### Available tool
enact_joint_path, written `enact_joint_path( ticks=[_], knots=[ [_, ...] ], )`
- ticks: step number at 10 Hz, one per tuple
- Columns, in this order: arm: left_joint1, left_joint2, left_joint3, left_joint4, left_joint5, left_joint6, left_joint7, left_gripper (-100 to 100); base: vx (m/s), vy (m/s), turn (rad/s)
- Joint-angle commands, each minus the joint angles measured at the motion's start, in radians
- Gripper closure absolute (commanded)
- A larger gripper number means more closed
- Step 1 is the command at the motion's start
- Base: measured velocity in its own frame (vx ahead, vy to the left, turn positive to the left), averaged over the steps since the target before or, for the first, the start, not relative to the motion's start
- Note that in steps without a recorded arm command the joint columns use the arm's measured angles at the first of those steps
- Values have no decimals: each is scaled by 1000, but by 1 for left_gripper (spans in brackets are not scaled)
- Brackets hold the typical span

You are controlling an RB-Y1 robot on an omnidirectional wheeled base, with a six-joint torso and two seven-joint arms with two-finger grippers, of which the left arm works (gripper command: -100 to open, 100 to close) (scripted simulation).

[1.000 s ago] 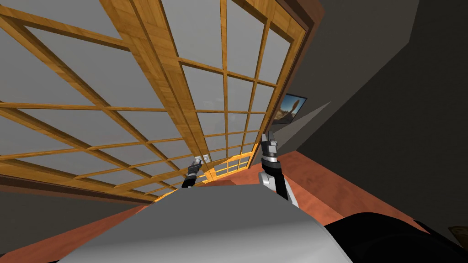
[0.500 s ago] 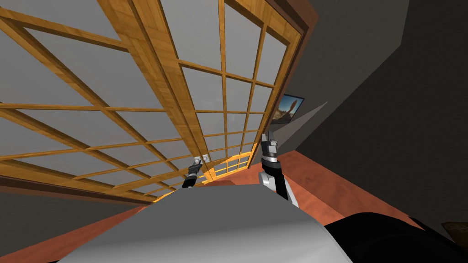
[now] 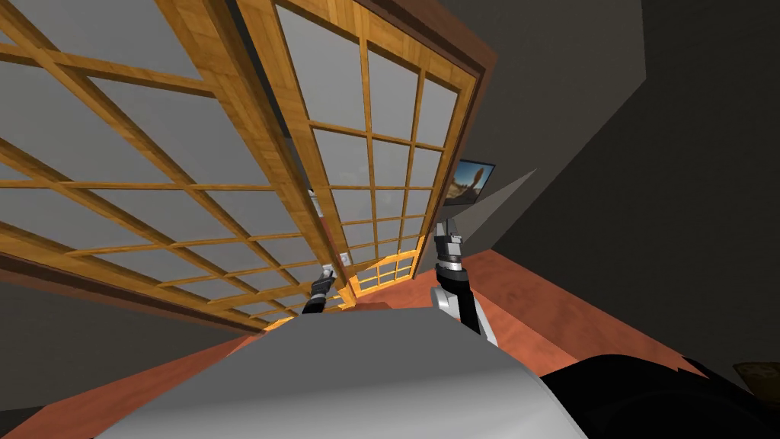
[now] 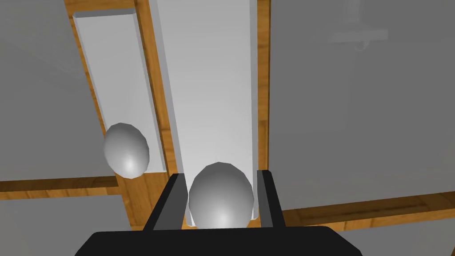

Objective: Pull the door open

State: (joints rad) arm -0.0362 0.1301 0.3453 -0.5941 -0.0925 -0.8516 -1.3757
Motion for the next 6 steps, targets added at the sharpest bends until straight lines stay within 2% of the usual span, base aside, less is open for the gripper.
enact_joint_path(
  ticks=[1, 3, 5, 6],
  knots=[
    [29, 5, 9, -13, 6, 18, 7, 100, -130, -12, 24],
    [59, 14, 14, -1, 20, 21, 47, 100, -174, -3, 55],
    [59, 14, 14, -1, 20, 21, 47, 100, -92, -2, 26],
    [77, 19, 16, 5, 30, 22, 78, 100, -111, 6, 14]
  ],
)
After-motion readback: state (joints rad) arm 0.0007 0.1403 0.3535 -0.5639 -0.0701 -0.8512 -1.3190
